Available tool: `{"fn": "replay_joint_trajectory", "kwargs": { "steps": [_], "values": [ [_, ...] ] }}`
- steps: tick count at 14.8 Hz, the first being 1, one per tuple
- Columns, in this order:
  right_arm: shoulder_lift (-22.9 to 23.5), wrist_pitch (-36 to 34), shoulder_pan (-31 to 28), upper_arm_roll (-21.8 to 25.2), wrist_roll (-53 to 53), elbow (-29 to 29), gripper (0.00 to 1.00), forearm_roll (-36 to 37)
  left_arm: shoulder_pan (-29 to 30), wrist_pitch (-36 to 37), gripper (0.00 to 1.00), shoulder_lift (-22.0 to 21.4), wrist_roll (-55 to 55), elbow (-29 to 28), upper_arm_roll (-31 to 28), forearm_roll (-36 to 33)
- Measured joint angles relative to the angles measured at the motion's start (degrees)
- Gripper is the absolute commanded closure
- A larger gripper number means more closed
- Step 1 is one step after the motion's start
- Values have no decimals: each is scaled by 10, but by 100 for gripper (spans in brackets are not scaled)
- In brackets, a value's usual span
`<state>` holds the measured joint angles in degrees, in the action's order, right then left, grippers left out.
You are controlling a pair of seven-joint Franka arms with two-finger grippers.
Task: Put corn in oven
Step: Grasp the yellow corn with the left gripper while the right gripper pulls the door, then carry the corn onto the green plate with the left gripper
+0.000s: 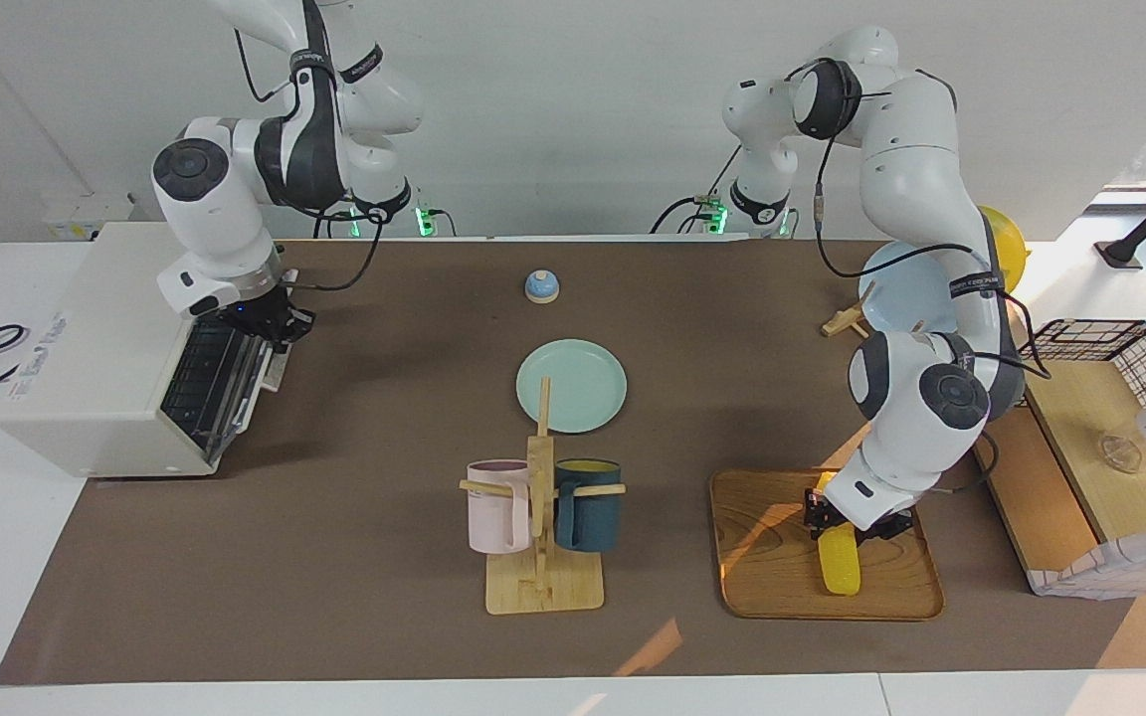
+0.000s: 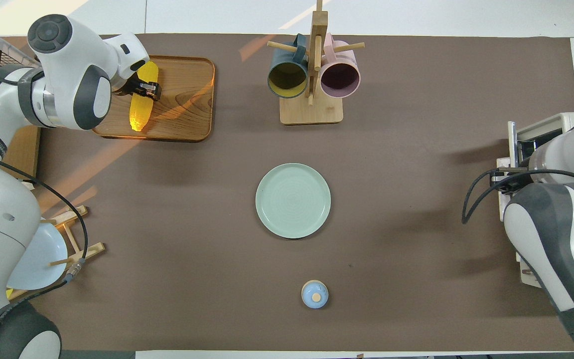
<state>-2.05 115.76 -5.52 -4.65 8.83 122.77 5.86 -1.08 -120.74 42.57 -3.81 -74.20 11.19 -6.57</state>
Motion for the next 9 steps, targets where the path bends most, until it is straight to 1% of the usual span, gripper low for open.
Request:
{"fn": "replay_joint_trajectory", "kwargs": {
  "steps": [2, 3, 5, 7, 9],
  "values": [
    [15, 42, 7, -4, 1, 21, 100, -11, -1, 38, 100, -16, 2, 16, 1, 42],
    [21, 65, 13, -4, 3, 33, 100, -11, -2, 59, 100, -35, 10, 20, 2, 58],
    [34, 112, 21, -5, 9, 58, 100, -11, -7, 108, 100, -87, 49, 15, 6, 71],
    [44, 153, 22, -5, 9, 79, 100, -12, -32, 140, 100, -145, 107, -15, 8, 77],
    [54, 181, 22, -5, 11, 91, 100, -19, -79, 145, 100, -198, 178, -75, 10, 78]
  ]
}}
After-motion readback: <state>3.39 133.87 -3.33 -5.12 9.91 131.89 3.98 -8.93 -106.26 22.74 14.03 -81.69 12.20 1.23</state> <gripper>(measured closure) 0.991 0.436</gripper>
